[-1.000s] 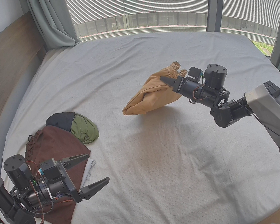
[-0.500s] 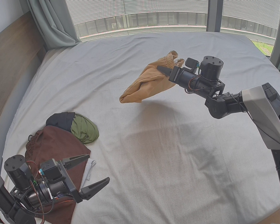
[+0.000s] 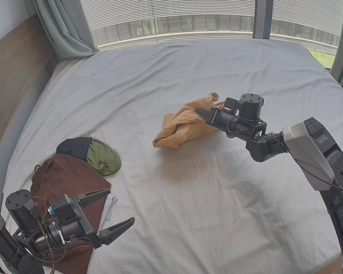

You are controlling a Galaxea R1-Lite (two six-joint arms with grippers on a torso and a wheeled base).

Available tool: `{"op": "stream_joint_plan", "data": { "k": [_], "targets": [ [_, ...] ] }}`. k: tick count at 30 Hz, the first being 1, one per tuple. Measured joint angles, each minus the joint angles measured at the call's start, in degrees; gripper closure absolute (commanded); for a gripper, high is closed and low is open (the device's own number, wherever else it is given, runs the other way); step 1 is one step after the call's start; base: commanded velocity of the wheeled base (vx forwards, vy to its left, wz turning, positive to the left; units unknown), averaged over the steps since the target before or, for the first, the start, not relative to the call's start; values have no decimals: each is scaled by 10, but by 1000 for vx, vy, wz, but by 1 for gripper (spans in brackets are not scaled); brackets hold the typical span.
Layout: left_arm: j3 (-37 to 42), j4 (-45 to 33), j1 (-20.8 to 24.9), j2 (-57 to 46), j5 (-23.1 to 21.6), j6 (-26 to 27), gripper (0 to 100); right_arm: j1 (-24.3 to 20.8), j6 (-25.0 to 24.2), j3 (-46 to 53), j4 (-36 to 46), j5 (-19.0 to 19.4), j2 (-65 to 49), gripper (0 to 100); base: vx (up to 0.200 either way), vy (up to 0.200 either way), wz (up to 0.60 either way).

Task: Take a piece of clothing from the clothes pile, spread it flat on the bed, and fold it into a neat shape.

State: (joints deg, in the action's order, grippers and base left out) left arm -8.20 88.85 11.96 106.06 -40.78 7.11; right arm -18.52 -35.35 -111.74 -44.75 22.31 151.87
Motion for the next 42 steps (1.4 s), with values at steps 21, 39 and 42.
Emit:
{"op": "stream_joint_plan", "data": {
  "k": [21,39,42],
  "targets": [
    [0,0,2,0,0,0,0,5,2,264,-114,-14,-32,100,0,0,0],
    [-1,0,4,4,0,0,0,13,2,287,-116,-14,-34,0,0,0,0],
    [0,0,4,4,0,0,0,15,2,296,-120,-15,-37,0,0,0,0]
  ]
}}
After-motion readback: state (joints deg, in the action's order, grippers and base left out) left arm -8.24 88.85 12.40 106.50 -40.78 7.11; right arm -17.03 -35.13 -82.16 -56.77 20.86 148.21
